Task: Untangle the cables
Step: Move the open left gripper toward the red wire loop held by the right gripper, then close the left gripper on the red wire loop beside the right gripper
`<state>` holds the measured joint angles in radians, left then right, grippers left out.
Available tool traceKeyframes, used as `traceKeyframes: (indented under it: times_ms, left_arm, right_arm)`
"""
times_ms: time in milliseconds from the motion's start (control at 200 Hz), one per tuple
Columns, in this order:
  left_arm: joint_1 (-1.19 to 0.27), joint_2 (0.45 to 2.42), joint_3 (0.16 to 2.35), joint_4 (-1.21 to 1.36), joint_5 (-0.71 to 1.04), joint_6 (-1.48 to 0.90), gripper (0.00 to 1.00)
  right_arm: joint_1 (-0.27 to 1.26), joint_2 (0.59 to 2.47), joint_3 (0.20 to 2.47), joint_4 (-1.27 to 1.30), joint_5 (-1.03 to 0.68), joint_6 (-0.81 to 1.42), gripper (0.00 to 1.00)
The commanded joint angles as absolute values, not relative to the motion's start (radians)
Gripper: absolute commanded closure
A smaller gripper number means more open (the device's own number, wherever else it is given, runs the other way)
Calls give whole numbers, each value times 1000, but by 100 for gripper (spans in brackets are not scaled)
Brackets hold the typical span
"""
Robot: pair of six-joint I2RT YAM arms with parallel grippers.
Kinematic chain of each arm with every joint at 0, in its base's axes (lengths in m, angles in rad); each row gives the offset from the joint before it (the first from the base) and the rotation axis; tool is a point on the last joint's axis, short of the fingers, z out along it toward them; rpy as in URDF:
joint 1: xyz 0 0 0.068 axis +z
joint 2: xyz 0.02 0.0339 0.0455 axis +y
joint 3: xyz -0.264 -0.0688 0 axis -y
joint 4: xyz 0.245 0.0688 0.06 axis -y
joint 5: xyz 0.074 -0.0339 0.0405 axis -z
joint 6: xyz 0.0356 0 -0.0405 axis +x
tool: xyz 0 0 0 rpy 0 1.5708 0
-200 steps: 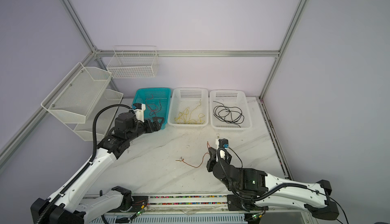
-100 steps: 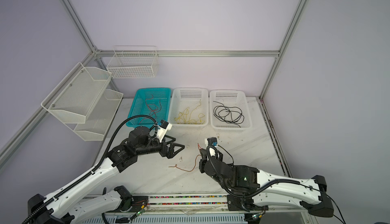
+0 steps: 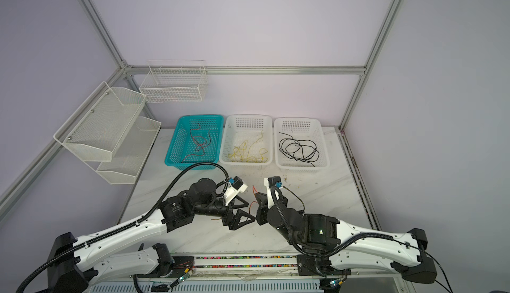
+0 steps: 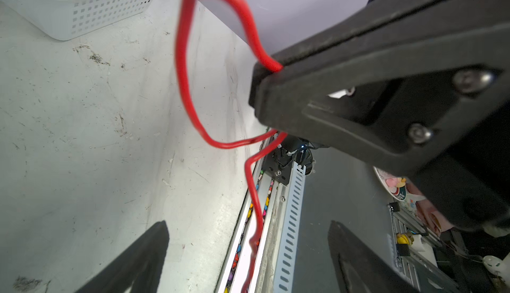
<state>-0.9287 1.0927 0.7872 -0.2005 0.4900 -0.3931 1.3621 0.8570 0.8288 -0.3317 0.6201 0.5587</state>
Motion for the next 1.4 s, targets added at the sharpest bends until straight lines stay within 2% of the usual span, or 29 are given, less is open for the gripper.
traceKeyframes:
  times_ms: [0,115,355,785,925,1290,1395]
  left_arm:
    - [-943,1106,764,-156,480,-356,15]
    - [-945,1118,765,-161,466,-350,23]
    - [-945,1114,770,-161,445,-344,54]
    - [-946,1062,769,-163,450,-336,85]
    - [-945,1036,759,-143,440,-336,100]
    - [-932,972,738,-149,299,-399,100]
    - [-896,978,749,-184,281,-425,100]
  right_arm:
    - [1359,852,860,-310,606,548,100]
    - [1359,834,853,-297,594,549,100]
    - [1359,825,836,-290,574,557,100]
    - [1359,813,796,-290,575,584,100]
    - [1359,818,786,-290,571,597,100]
    - [1359,774,785,-297,575,610,100]
    - [1359,757,792,-309,586,609,90]
